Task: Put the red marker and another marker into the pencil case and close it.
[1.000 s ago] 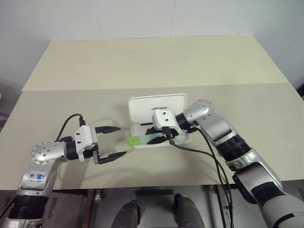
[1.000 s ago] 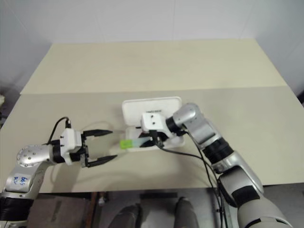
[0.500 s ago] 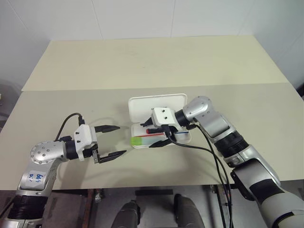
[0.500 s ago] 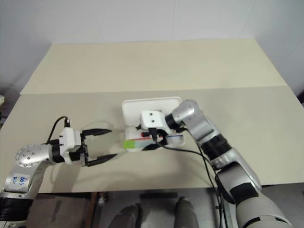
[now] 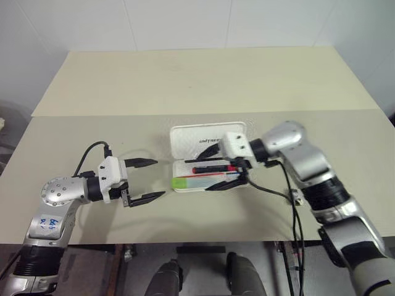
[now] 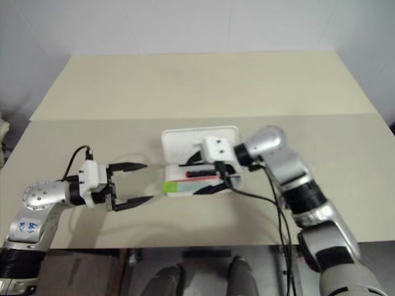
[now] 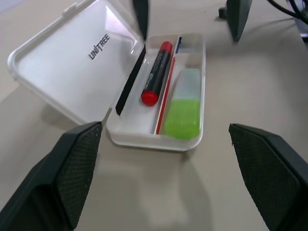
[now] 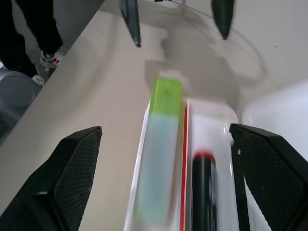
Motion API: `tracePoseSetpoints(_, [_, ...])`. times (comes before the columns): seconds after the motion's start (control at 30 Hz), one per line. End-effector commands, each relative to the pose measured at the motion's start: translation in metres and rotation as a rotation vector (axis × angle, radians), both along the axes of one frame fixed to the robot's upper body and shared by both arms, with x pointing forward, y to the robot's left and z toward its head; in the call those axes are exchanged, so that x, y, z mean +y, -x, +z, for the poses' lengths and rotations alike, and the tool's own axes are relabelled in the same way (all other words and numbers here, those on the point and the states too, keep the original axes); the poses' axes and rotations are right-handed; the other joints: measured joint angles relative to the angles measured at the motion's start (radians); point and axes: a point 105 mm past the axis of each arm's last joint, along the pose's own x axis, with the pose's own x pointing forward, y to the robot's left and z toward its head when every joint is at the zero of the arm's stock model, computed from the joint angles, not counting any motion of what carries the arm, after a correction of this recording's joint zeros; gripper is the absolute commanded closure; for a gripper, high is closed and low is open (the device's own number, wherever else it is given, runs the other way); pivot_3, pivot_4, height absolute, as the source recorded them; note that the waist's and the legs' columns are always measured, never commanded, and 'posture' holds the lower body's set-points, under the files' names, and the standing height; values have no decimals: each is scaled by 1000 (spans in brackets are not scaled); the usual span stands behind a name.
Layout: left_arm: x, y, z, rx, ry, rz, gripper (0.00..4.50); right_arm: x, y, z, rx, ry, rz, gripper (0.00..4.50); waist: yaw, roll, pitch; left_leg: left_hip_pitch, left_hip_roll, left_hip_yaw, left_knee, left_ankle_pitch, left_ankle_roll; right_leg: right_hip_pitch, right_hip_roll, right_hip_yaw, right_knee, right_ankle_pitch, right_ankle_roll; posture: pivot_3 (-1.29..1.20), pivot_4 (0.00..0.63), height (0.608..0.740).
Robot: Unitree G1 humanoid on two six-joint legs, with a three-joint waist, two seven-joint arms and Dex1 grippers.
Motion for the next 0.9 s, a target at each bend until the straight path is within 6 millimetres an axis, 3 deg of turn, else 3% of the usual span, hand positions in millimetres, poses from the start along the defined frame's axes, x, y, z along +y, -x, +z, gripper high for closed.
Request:
tracePoseSetpoints(0.03, [2, 1, 8, -44, -25, -24, 0, -16, 11, 17, -42, -66, 32, 23, -1, 0, 0, 0, 0, 0, 0, 0, 0, 0, 0, 0, 0, 0, 0, 0, 150, 740])
tracePoseSetpoints(0.07, [3, -1, 7, -49, -33, -18, 0, -24, 9, 18, -46, -80, 3, 23, -2, 0, 0, 0, 0, 0, 0, 0, 0, 0, 0, 0, 0, 0, 0, 0, 150, 740])
tracePoseSetpoints(0.13, [5, -2, 7, -49, -34, -14, 556, -40, 3, 18, -74, -94, -65, 0, -3, 0, 0, 1, 0, 1, 0, 0, 0, 0, 0, 0, 1, 0, 0, 0, 150, 740])
tracePoseSetpoints(0.33, [0, -3, 1, -36, -33, -25, 2595, -78, 7, 3, 45, 1, -172, 0, 0, 0, 0, 1, 0, 1, 0, 0, 0, 0, 0, 1, 1, 0, 0, 0, 150, 740])
tracePoseSetpoints(0.5, [-10, -9, -5, -25, -31, -31, 4313, -99, 6, 4, 4, -3, -270, 0, 2, 0, 0, 0, 0, 1, 0, 0, 0, 0, 0, 1, 1, 0, 0, 0, 150, 740])
tracePoseSetpoints(0.53, [-12, -10, -6, -23, -30, -33, 4477, -99, 5, 5, -2, -10, -279, 0, 1, 0, 0, 1, 0, 1, 0, 0, 0, 0, 0, 1, 1, 0, 0, 0, 150, 740])
tracePoseSetpoints(0.9, [-31, -21, -20, 13, -24, -44, 4477, -101, 14, 3, -20, -20, -316, 0, 8, 0, 0, 0, 0, 2, 1, 1, 1, 0, 0, 1, 1, 1, 0, 0, 150, 740])
